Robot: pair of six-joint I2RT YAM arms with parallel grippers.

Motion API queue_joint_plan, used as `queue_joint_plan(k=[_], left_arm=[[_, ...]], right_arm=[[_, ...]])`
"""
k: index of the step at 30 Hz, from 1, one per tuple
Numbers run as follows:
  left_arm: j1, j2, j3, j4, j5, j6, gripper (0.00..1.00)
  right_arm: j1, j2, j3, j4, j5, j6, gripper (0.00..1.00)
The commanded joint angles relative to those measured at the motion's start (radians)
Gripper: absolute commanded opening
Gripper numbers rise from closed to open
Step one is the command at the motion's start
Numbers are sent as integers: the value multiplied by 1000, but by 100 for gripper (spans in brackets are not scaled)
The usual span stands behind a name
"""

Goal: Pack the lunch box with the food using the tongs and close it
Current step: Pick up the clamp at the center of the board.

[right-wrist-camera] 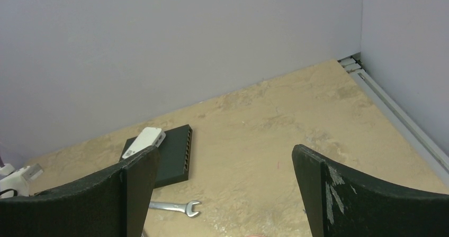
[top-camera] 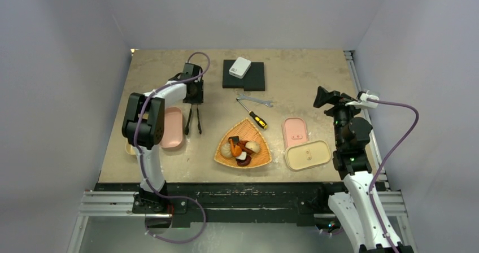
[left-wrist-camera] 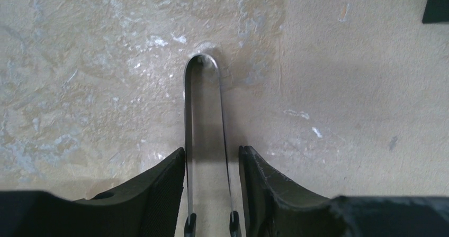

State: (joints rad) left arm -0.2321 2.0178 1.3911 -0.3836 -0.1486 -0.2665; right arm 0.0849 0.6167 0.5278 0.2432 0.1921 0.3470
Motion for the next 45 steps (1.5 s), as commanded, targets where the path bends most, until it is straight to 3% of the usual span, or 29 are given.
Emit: queue_joint_plan(k=[1,8,19,24,26,34,45], left_arm=[[0,-130,-58,86,4,23,40],[0,-235,-128,147,7,30,38],[2,-97,-49,51,1,25,59],[2,-60,-33,31,-29,30,62],[2,-42,-25,22,-34,30,60],[2,-26,-12,12,-23,30,24],[2,-237,-137,165,-15,16,22]], right_arm=[[1,10,14,16,23,-1,99],[0,32,11,22,40,-3,99],[0,19,9,11,67,-8,99],[0,27,11,14,67,-8,99],[0,31,11,15,63,-8,99],[0,32,9,18,60,-7,99],[0,33,8,19,65,-8,99]])
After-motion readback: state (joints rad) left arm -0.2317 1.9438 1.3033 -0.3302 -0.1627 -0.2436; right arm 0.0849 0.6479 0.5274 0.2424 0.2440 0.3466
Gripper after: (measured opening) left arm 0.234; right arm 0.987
